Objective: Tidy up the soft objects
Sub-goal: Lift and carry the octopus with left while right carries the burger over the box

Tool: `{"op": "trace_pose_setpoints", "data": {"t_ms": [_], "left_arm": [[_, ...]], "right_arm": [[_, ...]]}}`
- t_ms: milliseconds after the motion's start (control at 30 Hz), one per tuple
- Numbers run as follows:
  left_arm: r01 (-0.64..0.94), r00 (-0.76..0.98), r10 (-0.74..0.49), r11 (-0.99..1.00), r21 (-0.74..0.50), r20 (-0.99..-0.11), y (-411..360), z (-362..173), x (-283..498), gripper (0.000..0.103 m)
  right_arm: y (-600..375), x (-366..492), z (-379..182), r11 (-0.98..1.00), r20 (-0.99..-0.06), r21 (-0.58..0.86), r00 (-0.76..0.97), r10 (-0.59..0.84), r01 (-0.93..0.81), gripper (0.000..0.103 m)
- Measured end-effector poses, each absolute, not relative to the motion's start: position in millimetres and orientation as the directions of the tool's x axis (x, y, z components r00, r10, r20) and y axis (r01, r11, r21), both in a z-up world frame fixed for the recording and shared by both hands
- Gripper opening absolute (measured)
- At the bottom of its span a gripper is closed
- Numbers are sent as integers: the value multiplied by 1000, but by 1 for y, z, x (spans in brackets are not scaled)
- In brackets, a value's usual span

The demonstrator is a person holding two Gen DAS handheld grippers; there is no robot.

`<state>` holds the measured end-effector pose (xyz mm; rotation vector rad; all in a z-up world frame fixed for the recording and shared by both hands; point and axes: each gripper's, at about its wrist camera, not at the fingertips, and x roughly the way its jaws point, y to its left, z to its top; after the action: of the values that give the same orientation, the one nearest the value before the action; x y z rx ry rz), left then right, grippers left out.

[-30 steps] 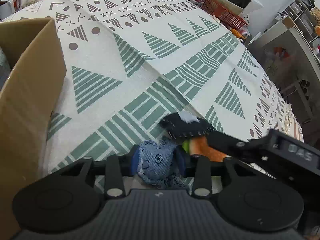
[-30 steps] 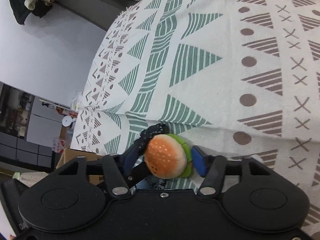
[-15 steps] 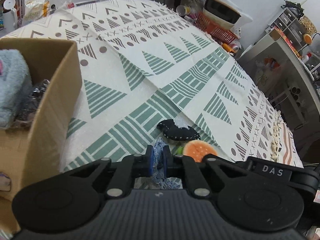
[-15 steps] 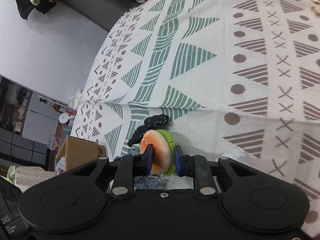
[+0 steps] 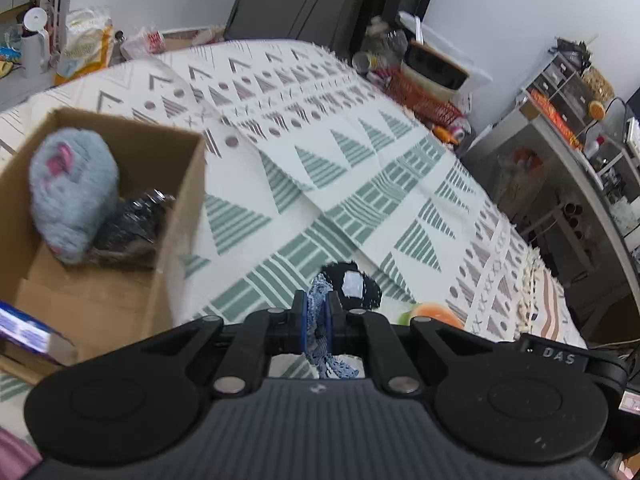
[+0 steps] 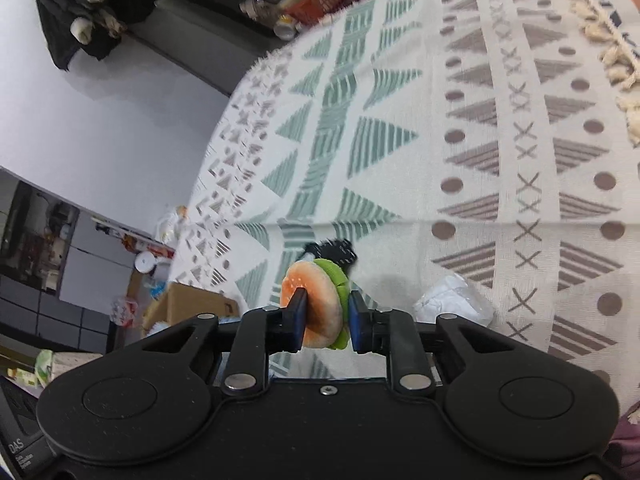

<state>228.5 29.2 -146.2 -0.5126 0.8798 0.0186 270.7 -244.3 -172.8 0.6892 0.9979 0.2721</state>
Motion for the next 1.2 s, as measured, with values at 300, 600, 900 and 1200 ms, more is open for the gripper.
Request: {"op": "trace_pose_setpoints", "data": {"t_ms": [300,600,900,1200], "left_arm": [[-235,702,-160,868,-438,-694,58,-110,209,8],[-275,719,-113,860,-431,-685,87,-90,196,8],[-306,730,-100,837,-454,-676,110,-83,183,8],[-345,705,-70,836,-427,-705,133,-96,170,8]], "right_arm": [[-263,261,-132,767,-627,638,623,467,67,21],[-242,248,-112,782,-615,623,631,473,21,21],[-193,237,-98,817,-624,576,625,469,-39,21],[-153,226,-97,821,-633,566,596,493,-78,21]]}}
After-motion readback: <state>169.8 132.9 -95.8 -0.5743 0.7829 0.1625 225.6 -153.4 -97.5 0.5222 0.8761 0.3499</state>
